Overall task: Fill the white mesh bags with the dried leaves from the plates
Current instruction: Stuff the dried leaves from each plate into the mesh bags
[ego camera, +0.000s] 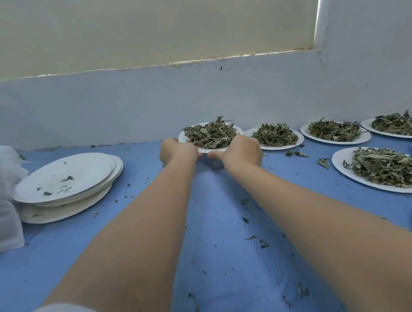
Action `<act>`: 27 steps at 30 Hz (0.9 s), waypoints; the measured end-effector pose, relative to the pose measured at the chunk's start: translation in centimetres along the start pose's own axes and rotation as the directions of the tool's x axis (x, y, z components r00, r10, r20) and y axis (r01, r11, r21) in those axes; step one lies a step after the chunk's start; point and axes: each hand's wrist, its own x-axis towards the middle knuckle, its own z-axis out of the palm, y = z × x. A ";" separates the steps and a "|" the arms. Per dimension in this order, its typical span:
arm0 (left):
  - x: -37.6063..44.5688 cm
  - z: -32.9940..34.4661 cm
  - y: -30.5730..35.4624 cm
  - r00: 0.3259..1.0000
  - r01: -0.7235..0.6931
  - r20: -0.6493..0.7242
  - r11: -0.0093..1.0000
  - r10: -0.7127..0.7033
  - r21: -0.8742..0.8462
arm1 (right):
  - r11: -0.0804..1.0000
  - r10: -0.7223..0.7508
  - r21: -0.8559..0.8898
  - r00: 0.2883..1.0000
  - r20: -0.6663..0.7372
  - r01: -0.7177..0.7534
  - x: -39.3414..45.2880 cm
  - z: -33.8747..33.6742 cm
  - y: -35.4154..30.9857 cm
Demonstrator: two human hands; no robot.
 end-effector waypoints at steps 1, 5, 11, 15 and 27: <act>-0.4 -0.3 0.2 1.000 0.008 0.003 0.999 -0.008 -0.032 | 1.000 -0.011 -0.002 1.000 -0.003 0.011 -0.2 -0.5 -0.1; -2.9 -1.7 1.3 0.999 0.030 0.044 0.991 -0.024 -0.134 | 0.999 -0.035 0.000 0.999 -0.017 0.035 -2.0 -2.8 -0.8; -9.3 -5.2 2.6 1.000 0.026 0.010 0.975 -0.025 -0.222 | 0.994 -0.097 0.049 0.995 -0.037 0.099 -7.7 -7.0 -0.8; -14.9 -7.9 3.1 0.999 0.012 -0.048 0.972 -0.023 -0.233 | 0.988 -0.141 0.051 0.989 -0.036 0.143 -12.6 -10.5 -0.3; -31.3 -13.8 0.5 0.995 0.068 -0.046 0.962 -0.083 -0.263 | 0.985 -0.106 0.135 0.994 -0.029 0.109 -29.0 -19.8 4.7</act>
